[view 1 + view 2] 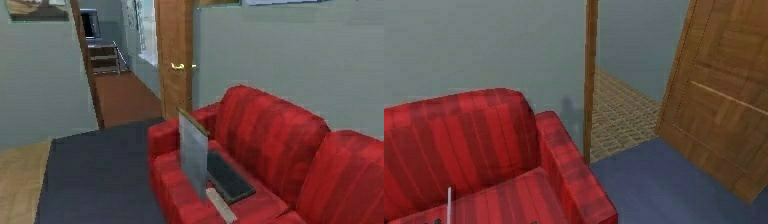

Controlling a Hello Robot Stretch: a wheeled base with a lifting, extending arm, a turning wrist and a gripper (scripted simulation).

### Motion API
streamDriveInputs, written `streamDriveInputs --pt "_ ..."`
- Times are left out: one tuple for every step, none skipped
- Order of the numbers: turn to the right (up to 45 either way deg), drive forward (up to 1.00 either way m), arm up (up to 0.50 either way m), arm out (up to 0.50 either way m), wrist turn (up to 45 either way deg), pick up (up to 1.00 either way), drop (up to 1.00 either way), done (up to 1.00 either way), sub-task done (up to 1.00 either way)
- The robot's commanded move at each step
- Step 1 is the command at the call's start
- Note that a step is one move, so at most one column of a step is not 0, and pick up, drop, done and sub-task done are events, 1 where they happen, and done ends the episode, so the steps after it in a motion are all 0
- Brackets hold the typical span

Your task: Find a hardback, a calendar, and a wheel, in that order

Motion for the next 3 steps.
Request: streamDriveInputs --pt "0.0 0.0 0.0 0.0 0.0 0.0 0.0 0.0 1.0" --pt "45.0 0.0 0.0 0.0 0.0 0.0 0.0 0.0 0.0" --pt "45.0 0.0 0.0 0.0 0.0 0.0 0.0 0.0 0.0"
